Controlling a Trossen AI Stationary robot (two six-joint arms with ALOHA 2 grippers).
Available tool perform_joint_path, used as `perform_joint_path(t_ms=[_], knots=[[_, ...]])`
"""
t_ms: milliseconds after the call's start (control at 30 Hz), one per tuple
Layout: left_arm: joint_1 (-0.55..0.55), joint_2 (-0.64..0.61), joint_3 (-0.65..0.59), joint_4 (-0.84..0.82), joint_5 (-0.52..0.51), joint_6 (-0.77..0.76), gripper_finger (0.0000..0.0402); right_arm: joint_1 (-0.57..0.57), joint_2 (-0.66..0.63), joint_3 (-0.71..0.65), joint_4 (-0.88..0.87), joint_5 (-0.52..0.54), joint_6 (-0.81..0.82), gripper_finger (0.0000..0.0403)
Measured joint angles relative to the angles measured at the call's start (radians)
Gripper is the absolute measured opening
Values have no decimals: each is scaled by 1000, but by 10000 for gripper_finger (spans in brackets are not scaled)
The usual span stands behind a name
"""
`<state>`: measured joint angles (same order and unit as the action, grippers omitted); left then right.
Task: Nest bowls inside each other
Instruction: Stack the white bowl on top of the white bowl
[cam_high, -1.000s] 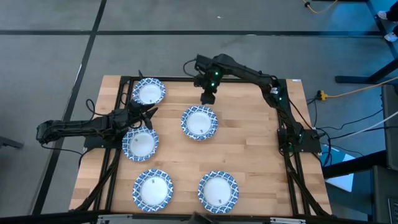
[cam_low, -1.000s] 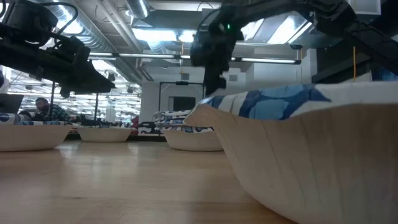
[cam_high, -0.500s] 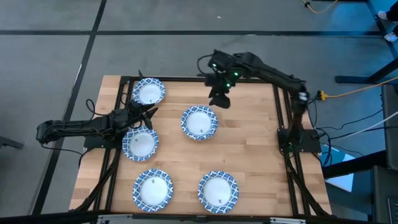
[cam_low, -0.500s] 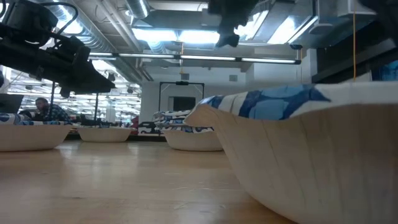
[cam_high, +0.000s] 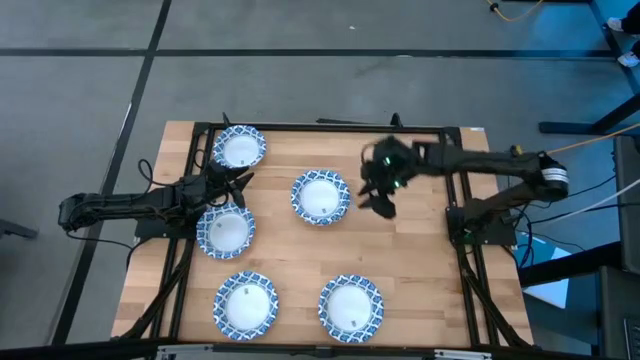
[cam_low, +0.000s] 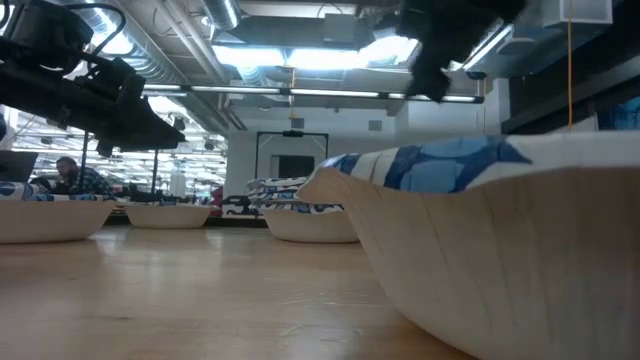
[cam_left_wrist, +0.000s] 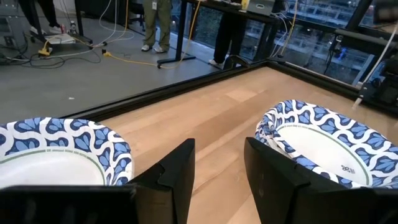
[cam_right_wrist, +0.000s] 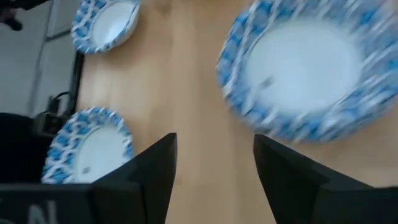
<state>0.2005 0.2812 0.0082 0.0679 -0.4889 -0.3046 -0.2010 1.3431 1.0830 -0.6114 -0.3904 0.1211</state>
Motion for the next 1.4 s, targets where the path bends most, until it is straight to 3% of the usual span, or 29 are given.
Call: perform_joint_path(t_ms=[167, 367, 700, 933, 1200, 1400], knots=[[0, 0, 0, 0, 0, 0, 133, 123, -56, -245, 163, -45, 174, 213], [0, 0, 0, 0, 2, 0, 133, 299, -49, -385, 307, -55, 299, 213], [0, 0, 0, 0, 10, -1, 133, 435, -49, -398, 478, 178, 426, 213], [0, 0, 0, -1, 34, -9, 133, 443, -44, -398, 527, 179, 468, 213], [0, 0, 0, -1, 35, -8, 133, 495, 52, -397, 530, 110, 583, 213], [0, 0, 0, -1, 35, -3, 133, 561, 105, -397, 664, 76, 655, 213]])
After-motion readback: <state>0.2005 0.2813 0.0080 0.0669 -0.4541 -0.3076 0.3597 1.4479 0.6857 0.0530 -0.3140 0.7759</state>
